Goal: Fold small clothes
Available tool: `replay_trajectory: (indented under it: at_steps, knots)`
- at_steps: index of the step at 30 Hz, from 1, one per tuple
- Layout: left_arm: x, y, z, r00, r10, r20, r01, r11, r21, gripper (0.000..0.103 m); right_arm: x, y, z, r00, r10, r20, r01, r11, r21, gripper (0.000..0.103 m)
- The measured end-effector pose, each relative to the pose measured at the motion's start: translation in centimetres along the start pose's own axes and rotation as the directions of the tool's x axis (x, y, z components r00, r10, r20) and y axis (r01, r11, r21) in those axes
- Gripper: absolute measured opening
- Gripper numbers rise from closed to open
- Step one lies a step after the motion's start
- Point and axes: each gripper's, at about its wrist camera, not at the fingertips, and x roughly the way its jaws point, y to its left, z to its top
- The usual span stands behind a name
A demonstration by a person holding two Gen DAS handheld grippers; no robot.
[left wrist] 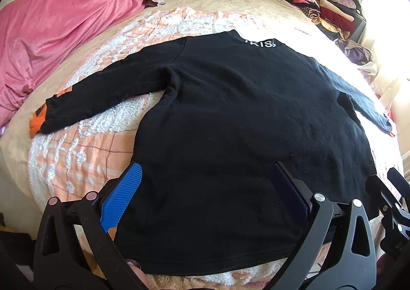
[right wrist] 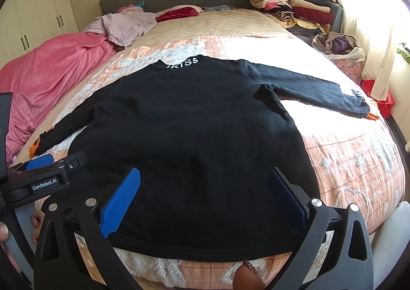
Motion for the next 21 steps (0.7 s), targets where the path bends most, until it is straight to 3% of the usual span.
replay_trajectory:
  at_steps: [21]
  knots:
    - [-0.18,-0.21,0.05,1.0,0.0,0.007,0.0,1.0,0.003,0.094,-0.22,0.01,-0.04,1.0,-0.003,0.006,0.003,1.0,0.0,0.099]
